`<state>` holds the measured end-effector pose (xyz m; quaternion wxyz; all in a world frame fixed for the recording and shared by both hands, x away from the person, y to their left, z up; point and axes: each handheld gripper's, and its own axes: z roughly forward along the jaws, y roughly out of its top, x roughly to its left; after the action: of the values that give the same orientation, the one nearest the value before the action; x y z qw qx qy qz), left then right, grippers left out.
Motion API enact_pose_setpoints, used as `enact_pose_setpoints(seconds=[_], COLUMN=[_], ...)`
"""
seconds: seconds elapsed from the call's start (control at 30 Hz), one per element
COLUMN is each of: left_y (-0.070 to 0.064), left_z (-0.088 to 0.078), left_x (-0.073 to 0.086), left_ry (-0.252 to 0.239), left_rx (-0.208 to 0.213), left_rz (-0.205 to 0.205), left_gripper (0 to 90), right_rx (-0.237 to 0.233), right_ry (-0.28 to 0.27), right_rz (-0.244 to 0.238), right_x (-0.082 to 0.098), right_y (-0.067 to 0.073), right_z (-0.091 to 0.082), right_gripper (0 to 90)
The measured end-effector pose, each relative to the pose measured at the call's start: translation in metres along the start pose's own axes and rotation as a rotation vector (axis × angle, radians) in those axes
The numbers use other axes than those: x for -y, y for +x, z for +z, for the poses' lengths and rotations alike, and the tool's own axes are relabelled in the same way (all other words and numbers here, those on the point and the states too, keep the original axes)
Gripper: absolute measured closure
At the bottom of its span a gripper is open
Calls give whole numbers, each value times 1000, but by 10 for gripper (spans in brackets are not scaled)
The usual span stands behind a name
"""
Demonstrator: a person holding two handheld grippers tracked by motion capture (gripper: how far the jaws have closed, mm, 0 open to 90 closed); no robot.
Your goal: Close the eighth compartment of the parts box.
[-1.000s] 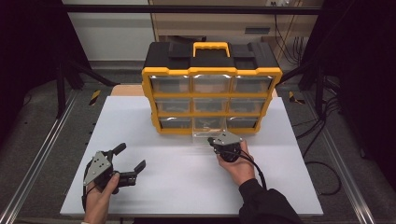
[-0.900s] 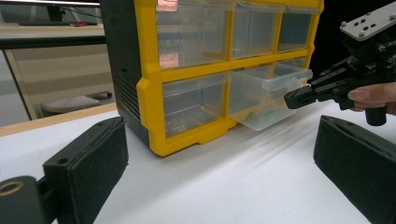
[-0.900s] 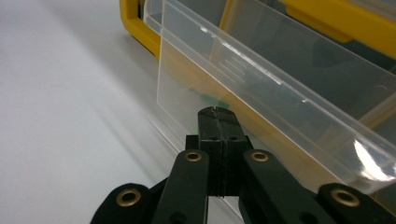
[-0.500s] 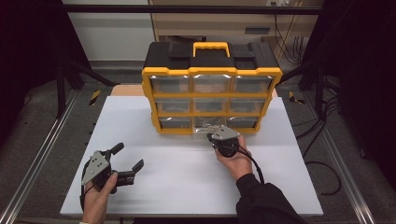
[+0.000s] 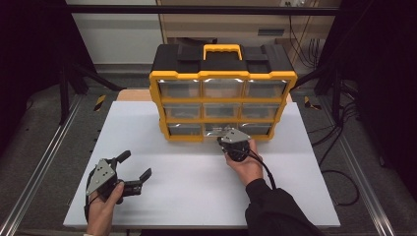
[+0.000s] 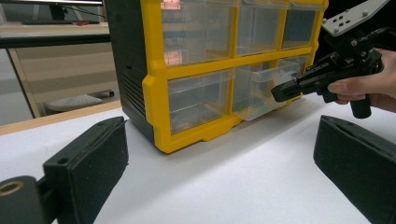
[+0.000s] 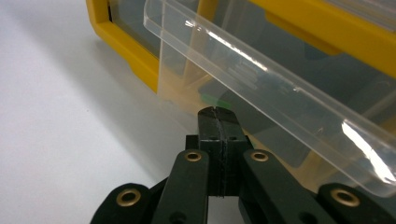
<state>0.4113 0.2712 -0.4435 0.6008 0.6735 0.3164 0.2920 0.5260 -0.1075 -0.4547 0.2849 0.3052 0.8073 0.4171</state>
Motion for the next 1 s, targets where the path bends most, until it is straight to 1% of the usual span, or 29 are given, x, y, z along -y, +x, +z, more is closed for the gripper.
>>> enact_pose_setpoints(seconds=[0.2, 0.3, 0.4, 0.47, 0.5, 0.67, 0.73, 0.77, 0.87, 0.93, 1.0], left_y=[0, 1, 1, 1, 1, 1, 1, 2, 2, 3, 3], left_z=[0, 0, 0, 0, 0, 0, 0, -1, -1, -1, 0], left_x=[0, 0, 0, 0, 0, 1, 1, 1, 1, 1, 0], left_ry=[3, 3, 2, 2, 3, 5, -1, 2, -4, -1, 1], left_rx=[0, -1, -2, -3, -1, 3, 1, 2, -3, -1, -1], left_rz=[4, 2, 2, 3, 1, -2, -9, -6, -14, -7, -2], left_gripper=[25, 25, 25, 25, 25, 25, 25, 25, 25, 25, 25], right_rx=[8, 10, 16, 21, 22, 32, 31, 30, 30, 29, 31], right_ry=[5, 1, 8, 11, 11, 15, 16, 17, 23, 20, 22], right_rz=[0, 5, 12, 3, 11, -1, 6, 9, 8, 9, 23], right_x=[1, 1, 0, -2, -3, -6, -7, -7, -7, -7, -7], right_y=[-1, -2, -3, -3, -3, -5, -5, -5, -6, -7, -6], right_z=[4, 5, 6, 7, 8, 10, 11, 10, 12, 13, 14], right_gripper=[900, 900, 900, 900, 900, 900, 900, 900, 900, 900, 900])
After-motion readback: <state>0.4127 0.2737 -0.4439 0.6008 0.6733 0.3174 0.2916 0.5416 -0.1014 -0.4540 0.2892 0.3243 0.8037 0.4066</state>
